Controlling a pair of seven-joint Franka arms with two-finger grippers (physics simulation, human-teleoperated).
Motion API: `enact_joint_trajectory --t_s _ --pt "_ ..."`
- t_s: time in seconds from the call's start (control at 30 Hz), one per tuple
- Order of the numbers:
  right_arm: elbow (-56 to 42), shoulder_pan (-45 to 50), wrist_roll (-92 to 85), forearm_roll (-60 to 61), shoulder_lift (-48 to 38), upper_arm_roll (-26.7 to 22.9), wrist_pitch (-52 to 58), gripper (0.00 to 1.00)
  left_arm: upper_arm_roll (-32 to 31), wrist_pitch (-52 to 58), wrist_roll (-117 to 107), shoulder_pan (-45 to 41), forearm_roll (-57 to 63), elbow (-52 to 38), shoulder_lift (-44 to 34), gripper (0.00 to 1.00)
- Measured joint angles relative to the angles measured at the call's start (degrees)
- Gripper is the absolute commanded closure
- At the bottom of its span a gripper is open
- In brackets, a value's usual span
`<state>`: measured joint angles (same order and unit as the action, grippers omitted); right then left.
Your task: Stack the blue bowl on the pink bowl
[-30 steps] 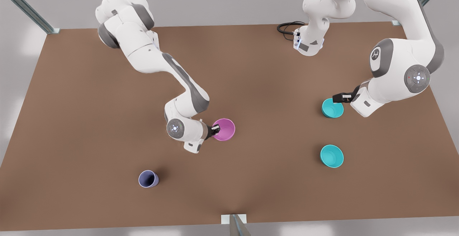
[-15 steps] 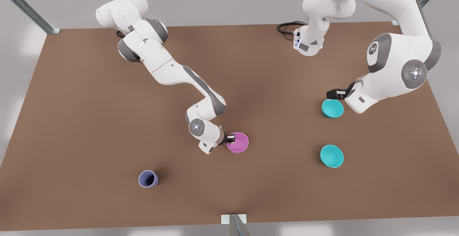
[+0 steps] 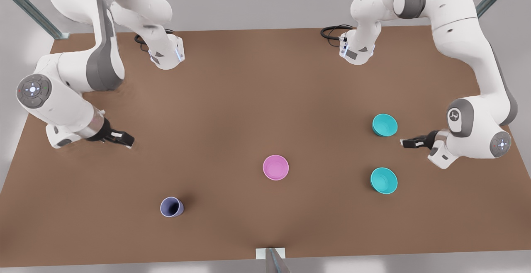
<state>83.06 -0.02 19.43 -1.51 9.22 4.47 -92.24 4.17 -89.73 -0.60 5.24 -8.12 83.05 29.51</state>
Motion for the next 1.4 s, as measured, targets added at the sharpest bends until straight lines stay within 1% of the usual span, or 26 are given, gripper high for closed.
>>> enact_joint_trajectory --t_s 0.03,0.07,0.1,0.17,0.23,0.27,0.37,0.53,0.57,0.6,0.63,0.67,0.73,0.97,1.03,1.1,1.17,1.23,1.27,1.3,1.37,1.4 --pt "3.3 -0.7 -0.9 0.2 -3.8 -0.4 1.0 0.0 0.0 -1.2 1.0 1.5 0.1 0.1 1.4 0.0" --pt "5.2 -1.2 -1.7 0.4 -5.5 -0.7 1.8 0.0 0.0 -2.5 2.0 2.9 0.1 0.4 2.5 0.0" --pt "5.2 -1.5 -2.5 0.6 -4.8 -0.9 2.6 0.0 -0.1 -4.5 3.0 3.7 0.0 3.5 2.6 0.0" --pt "4.9 -1.6 -4.0 0.9 -3.6 -1.0 3.8 0.0 -0.1 -9.0 5.7 4.3 -0.1 11.1 2.1 0.0" --pt "4.2 -0.8 -5.3 1.1 -2.8 -1.0 4.7 0.0 0.0 -14.2 8.7 4.4 -0.2 22.5 -1.8 0.0" --pt "3.6 -0.4 -6.0 1.0 -2.4 -1.0 5.1 0.0 0.0 -16.7 10.2 4.8 -0.3 26.4 -3.1 0.0" --pt "1.3 0.1 -7.6 0.7 -1.5 -1.1 5.9 0.0 0.1 -23.0 14.3 5.3 -0.3 32.3 -4.2 0.0" --pt "-0.1 -0.6 -9.8 -0.1 -0.5 -1.0 6.5 0.0 0.1 -30.1 20.1 5.0 -0.3 36.7 -3.8 0.0" --pt "-0.1 -0.6 -10.2 -0.2 -0.4 -1.0 6.6 0.0 0.1 -30.9 21.1 4.9 -0.3 36.9 -3.5 0.14" --pt "-0.1 -0.5 -10.5 -0.4 -0.3 -1.0 6.6 0.0 0.1 -31.6 22.1 4.9 -0.3 37.1 -3.3 0.26" --pt "-0.1 -0.4 -10.8 -0.5 -0.3 -1.0 6.7 0.0 0.1 -32.2 23.0 4.9 -0.4 37.3 -3.3 0.48" --pt "-0.1 -0.4 -11.1 -0.6 -0.3 -1.0 6.7 0.0 0.1 -32.7 23.8 4.9 -0.4 37.3 -3.3 0.62" --pt "-0.1 -0.4 -11.7 -0.7 -0.2 -0.9 6.8 0.0 0.0 -33.3 25.4 4.9 -1.0 37.4 -3.3 0.79" --pt "0.1 -0.3 -13.3 -0.7 0.0 -0.8 7.1 0.0 -0.1 -32.4 29.4 5.1 -2.9 37.3 -4.1 0.79" --pt "0.1 -0.3 -13.7 -0.7 0.0 -0.8 7.1 0.0 -0.1 -31.5 29.8 3.8 -3.8 37.3 -6.7 0.79" --pt "0.1 -0.3 -14.0 -0.7 0.0 -0.7 7.2 0.0 -0.1 -30.4 29.0 -1.6 -4.6 37.1 -10.9 0.79" --pt "0.1 -0.3 -14.3 -0.7 0.0 -0.7 7.2 0.0 -0.2 -29.7 26.6 -11.6 -5.1 35.0 -13.1 0.79" --pt "0.1 -0.3 -14.5 -0.7 0.0 -0.7 7.2 0.0 -1.3 -29.2 23.2 -19.5 -6.2 30.5 -13.0 0.79" --pt "0.1 -0.3 -14.6 -0.7 0.0 -0.7 7.2 0.0 -1.7 -28.9 21.4 -22.2 -6.7 27.2 -11.8 0.79" --pt "0.1 -0.3 -14.8 -0.7 0.1 -0.7 7.2 0.0 -1.7 -28.5 19.4 -24.6 -7.0 22.4 -8.8 0.79" --pt "0.1 -0.2 -15.0 -0.7 0.1 -0.7 7.2 0.0 -1.9 -25.6 14.5 -28.2 -7.3 6.4 1.2 0.79" --pt "0.2 -0.2 -15.1 -0.7 0.1 -0.7 7.2 0.0 -2.0 -24.2 11.9 -29.8 -7.3 0.9 4.5 0.79"
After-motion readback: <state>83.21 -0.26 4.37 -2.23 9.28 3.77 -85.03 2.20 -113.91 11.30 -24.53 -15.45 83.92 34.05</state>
